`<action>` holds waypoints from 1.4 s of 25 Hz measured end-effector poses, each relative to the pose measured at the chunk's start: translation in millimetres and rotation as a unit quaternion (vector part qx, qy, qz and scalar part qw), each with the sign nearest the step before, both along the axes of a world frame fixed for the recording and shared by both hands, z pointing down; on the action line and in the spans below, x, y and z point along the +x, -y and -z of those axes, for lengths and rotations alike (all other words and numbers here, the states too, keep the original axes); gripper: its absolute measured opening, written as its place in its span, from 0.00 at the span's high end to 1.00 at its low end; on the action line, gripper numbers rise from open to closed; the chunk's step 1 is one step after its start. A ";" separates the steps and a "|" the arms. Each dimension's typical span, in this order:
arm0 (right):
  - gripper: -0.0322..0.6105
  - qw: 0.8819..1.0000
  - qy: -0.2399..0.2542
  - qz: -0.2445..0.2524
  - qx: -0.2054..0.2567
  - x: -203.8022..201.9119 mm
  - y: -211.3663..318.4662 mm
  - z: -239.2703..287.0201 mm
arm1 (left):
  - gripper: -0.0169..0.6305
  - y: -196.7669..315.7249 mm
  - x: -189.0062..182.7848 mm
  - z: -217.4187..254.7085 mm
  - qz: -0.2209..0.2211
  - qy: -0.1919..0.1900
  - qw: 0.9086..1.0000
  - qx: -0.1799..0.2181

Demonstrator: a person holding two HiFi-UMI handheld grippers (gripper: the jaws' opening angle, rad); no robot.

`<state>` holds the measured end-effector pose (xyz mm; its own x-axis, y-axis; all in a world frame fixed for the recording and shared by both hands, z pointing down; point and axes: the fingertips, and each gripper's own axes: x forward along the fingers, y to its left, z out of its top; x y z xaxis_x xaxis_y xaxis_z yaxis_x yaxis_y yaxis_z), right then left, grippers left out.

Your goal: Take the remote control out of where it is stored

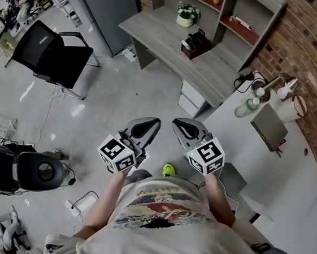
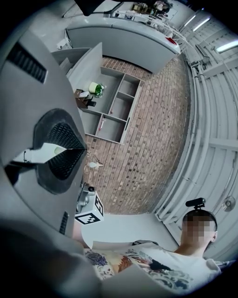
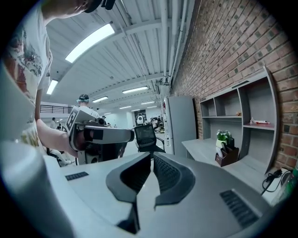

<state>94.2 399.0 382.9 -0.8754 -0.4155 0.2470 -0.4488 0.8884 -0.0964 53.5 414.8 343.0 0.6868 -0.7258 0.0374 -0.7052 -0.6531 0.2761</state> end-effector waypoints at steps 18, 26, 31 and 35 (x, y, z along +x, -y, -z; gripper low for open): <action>0.94 0.999 -0.025 -0.032 -0.004 -14.4 98.6 -8.7 | 0.96 107.5 -19.5 -12.8 -0.029 -0.018 0.999 0.000; 0.94 0.997 -0.026 -0.076 0.004 -44.3 188.1 6.7 | 0.96 204.8 -48.0 3.4 -0.069 -0.022 0.997 0.019; 0.94 0.994 -0.035 -0.100 0.006 -63.7 238.1 8.0 | 0.96 254.7 -59.3 1.2 -0.109 -0.027 0.994 0.010; 0.94 0.992 -0.040 -0.117 0.004 -79.5 273.0 9.3 | 0.96 287.7 -71.9 2.1 -0.121 -0.030 0.992 0.007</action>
